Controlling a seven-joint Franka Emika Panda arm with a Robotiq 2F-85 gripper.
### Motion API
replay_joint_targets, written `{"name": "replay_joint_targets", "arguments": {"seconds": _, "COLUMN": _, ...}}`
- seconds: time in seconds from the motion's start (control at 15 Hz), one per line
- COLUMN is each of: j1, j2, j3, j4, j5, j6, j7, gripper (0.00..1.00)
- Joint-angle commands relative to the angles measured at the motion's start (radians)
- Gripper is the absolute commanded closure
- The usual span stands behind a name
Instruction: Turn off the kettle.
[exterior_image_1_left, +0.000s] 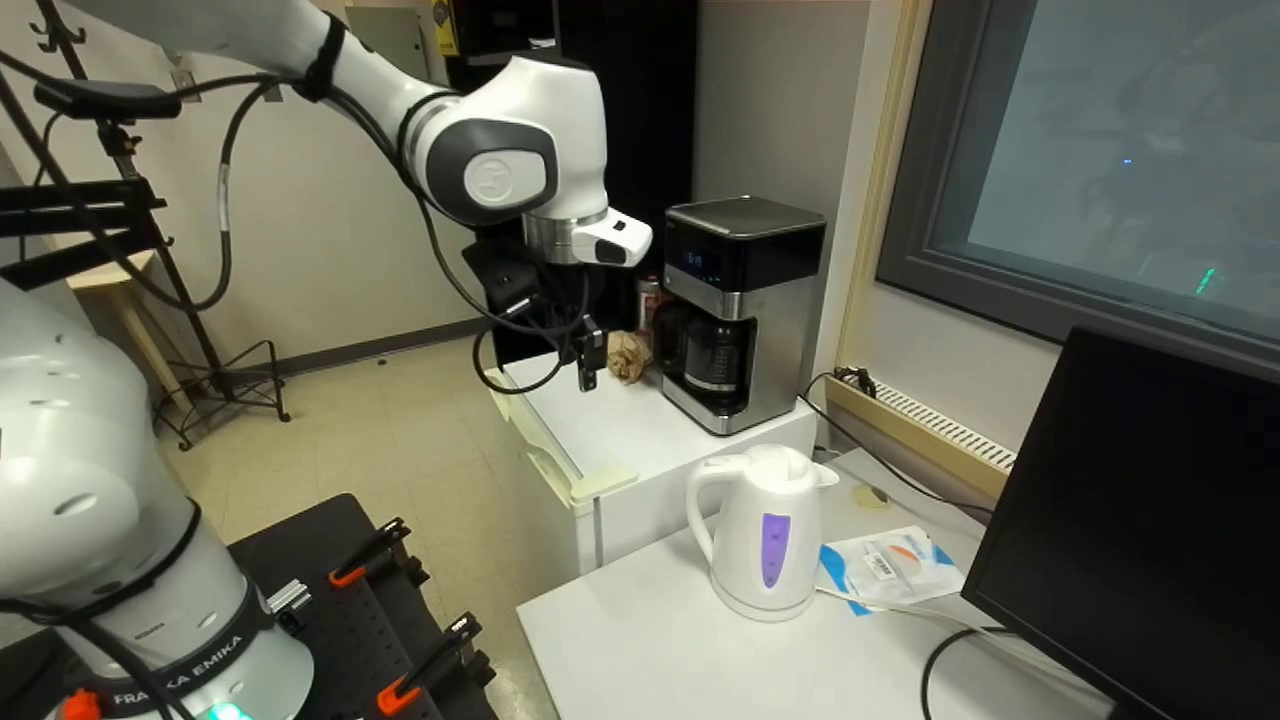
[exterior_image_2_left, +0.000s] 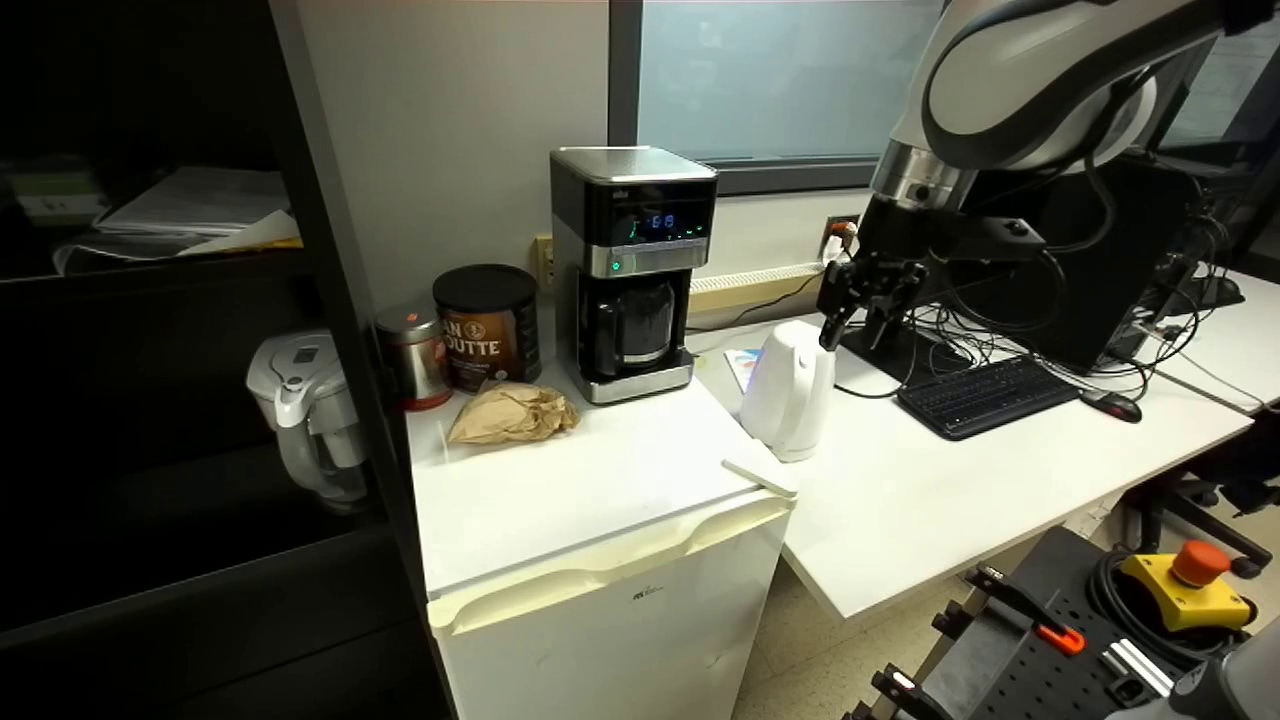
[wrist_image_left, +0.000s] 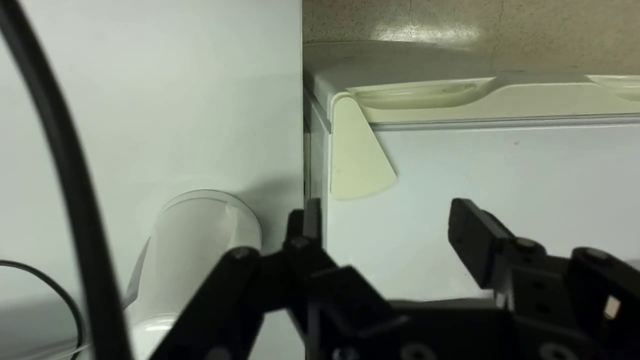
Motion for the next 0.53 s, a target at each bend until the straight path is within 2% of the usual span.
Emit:
{"name": "replay_joint_targets", "arguments": {"seconds": 0.0, "j1": -0.016, "j2": 0.071, "j3": 0.001, "j4": 0.059, "j5": -0.014, "j6": 0.010, "j7": 0.025, "gripper": 0.64}}
{"name": "replay_joint_targets", "arguments": {"seconds": 0.33, "j1": -0.041, "j2": 0.152, "j3": -0.003, "j4": 0.115, "j5": -0.022, "j6": 0.025, "j7": 0.068, "gripper": 0.99}}
{"name": "replay_joint_targets", "arguments": {"seconds": 0.47, "j1": -0.048, "j2": 0.190, "j3": -0.003, "j4": 0.138, "j5": -0.025, "j6": 0.040, "j7": 0.096, "gripper": 1.00}}
